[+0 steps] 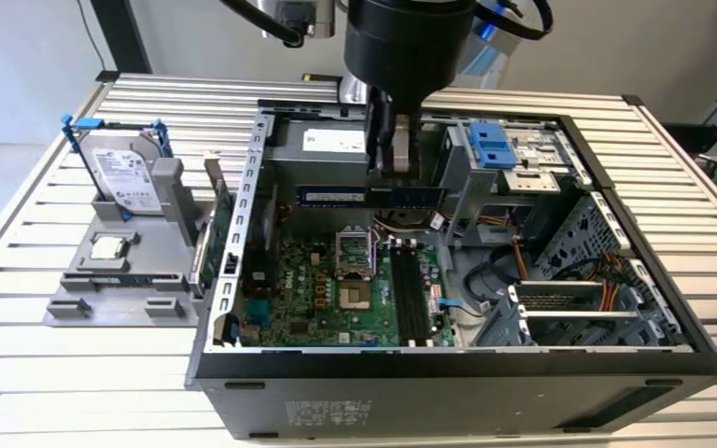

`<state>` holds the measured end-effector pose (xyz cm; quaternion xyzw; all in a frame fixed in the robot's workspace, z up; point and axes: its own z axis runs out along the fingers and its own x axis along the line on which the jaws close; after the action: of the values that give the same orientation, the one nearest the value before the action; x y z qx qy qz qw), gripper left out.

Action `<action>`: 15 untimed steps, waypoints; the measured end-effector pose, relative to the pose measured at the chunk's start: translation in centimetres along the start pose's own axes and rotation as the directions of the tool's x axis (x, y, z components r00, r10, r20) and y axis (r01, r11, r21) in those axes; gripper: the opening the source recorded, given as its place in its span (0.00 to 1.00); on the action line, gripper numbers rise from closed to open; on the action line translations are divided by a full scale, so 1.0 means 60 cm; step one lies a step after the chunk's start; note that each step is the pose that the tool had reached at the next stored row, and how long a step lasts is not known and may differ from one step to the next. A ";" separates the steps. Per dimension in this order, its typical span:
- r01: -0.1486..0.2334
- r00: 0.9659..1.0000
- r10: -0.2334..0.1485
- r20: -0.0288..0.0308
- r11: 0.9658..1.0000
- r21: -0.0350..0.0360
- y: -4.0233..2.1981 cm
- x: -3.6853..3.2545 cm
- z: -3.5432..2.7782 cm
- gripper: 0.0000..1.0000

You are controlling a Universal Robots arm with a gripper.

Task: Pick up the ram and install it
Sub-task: 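Pick up the ram and move it above insertion slot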

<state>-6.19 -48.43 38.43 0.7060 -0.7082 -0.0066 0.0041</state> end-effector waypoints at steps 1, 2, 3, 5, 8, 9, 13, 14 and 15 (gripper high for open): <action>0.000 1.000 0.000 0.000 1.000 0.000 -0.003 0.000 0.000 0.00; 0.000 1.000 0.000 0.000 1.000 0.000 -0.006 0.000 0.000 0.00; 0.000 1.000 0.000 0.000 1.000 0.000 -0.008 0.000 0.000 0.00; 0.000 1.000 0.000 0.000 1.000 0.000 -0.014 0.000 0.000 0.00; 0.000 1.000 0.000 0.000 1.000 0.000 -0.023 0.000 0.000 0.00; 0.000 1.000 0.000 0.000 1.000 0.000 -0.025 0.000 0.000 0.00; 0.000 1.000 0.000 0.000 1.000 0.000 -0.036 0.000 -0.001 0.00; 0.000 1.000 0.000 0.000 1.000 0.000 -0.039 0.000 -0.001 0.00; 0.000 1.000 0.000 0.000 1.000 0.000 -0.042 0.000 -0.001 0.00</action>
<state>-3.67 -48.43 38.43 0.7060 -0.7081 -0.0064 0.0043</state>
